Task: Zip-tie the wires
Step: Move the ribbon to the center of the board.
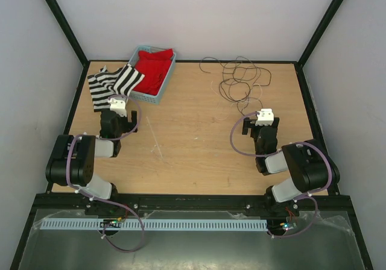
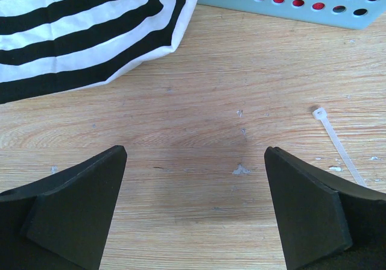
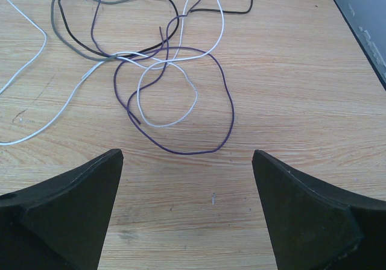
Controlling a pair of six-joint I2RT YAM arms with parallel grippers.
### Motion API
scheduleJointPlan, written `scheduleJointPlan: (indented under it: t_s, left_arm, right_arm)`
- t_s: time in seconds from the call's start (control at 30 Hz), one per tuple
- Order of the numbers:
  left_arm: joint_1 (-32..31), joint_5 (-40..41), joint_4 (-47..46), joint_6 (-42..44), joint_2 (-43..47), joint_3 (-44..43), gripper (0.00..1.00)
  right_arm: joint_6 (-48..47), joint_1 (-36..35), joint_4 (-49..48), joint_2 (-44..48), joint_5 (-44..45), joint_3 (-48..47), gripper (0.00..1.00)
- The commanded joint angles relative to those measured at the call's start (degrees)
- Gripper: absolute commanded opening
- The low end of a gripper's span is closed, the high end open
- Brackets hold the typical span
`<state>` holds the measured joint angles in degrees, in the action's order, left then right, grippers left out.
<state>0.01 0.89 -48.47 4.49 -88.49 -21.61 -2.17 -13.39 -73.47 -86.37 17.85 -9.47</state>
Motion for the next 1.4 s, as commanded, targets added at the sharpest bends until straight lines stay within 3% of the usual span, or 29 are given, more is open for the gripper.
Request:
scheduleJointPlan:
  t_s: [0.0,0.43,0.5,0.6,0.73,0.8,0.93,1.03,1.13,1.37]
  left_arm:
    - [-0.01,-0.40,-1.14,0.13,0.19,-1.36,0.99]
    - [0.27,-0.96,-1.14,-0.08,0.24,-1.41,0.99]
    - [0.25,-0.97,-1.16,-0.13,0.30,-1.34,0.99]
    - [0.23,-0.85,-0.11,-0.08,1.72,-1.59,0.99]
    - [-1.85,8.76,12.51,-1.36,11.35,-3.70,0.99]
    - [-3.08,13.12,21.75,-8.50,16.60,-6.90,0.99]
    - [-4.07,6.11,36.16,-23.80,23.28,-10.93,0.99]
    - [-5.49,3.34,44.50,-30.56,22.63,-13.22,0.99]
    - [-9.64,2.84,49.20,-30.58,19.46,-14.97,0.99]
    - [-22.30,14.85,51.51,-28.90,11.89,-16.84,0.91]
  right_arm:
    - [0.68,0.14,-2.16,0.15,0.61,-0.55,0.99]
    - [-0.24,0.16,-1.78,3.27,-1.89,0.51,0.99]
    - [-2.35,0.15,4.28,7.88,-7.40,-0.06,0.99]
    - [1.41,0.12,22.19,13.87,-9.38,-6.72,0.99]
    - [4.99,-1.28,32.74,17.72,-14.67,-12.03,1.00]
    - [6.73,-2.25,35.08,18.21,-16.78,-13.69,1.00]
    - [7.58,-3.77,45.84,17.80,-16.66,-19.69,1.00]
    - [7.80,-4.01,50.94,18.89,-15.99,-21.96,0.99]
    - [8.25,-4.10,51.68,20.79,-15.81,-21.37,0.99]
    - [8.42,-4.11,52.16,22.04,-16.10,-20.92,0.99]
